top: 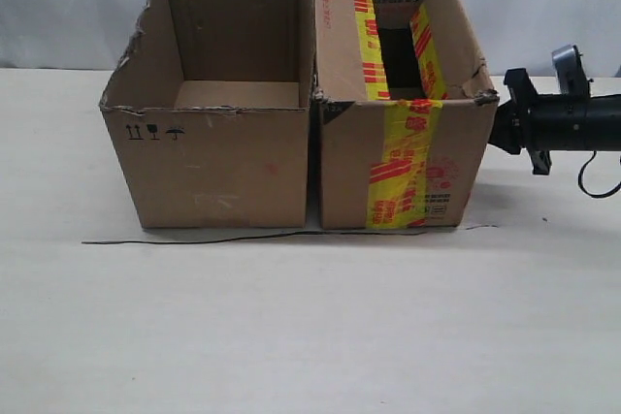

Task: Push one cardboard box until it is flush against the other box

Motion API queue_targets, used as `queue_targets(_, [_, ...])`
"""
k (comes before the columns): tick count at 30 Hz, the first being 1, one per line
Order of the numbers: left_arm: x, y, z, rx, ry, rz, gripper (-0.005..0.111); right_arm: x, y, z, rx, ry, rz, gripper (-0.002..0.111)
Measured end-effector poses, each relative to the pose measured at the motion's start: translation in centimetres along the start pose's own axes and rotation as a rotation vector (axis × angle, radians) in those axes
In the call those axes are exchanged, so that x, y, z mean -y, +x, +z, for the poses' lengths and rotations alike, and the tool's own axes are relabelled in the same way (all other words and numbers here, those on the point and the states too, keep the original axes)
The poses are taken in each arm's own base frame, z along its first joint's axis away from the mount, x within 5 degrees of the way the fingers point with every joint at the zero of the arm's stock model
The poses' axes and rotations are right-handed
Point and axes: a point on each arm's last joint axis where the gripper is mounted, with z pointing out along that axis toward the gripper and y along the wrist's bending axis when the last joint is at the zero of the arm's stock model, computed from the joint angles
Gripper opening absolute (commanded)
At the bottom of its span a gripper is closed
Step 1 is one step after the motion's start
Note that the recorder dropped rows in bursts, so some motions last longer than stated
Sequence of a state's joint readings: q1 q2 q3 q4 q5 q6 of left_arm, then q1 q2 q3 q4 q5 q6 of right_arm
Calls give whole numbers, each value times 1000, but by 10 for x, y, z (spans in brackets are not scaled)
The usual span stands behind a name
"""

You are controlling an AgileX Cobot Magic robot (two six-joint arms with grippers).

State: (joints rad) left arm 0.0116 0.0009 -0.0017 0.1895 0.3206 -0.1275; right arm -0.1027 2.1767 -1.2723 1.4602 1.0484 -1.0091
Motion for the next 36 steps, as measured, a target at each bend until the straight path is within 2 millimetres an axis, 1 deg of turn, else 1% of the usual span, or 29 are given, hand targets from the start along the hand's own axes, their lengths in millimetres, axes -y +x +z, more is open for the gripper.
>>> queue_targets(12, [0,0,0,0,0,0,0,16,1,12,15,-79,39,0])
queue_targets(17, [0,0,0,0,0,0,0,11,-8,12,10,-135,8,0])
queue_targets(20, [0,0,0,0,0,0,0,5,-14,7,31,-146,-11,0])
queue_targets(23, [0,0,0,0,0,0,0,3,-20,1,65,-124,-20,0])
queue_targets(27, [0,0,0,0,0,0,0,10,-25,-3,116,-55,-13,0])
queue_targets(32, [0,0,0,0,0,0,0,17,-34,-5,176,49,-20,0])
queue_targets(34, [0,0,0,0,0,0,0,15,-40,-4,186,59,-45,0])
queue_targets(36, [0,0,0,0,0,0,0,12,-46,1,188,52,-68,0])
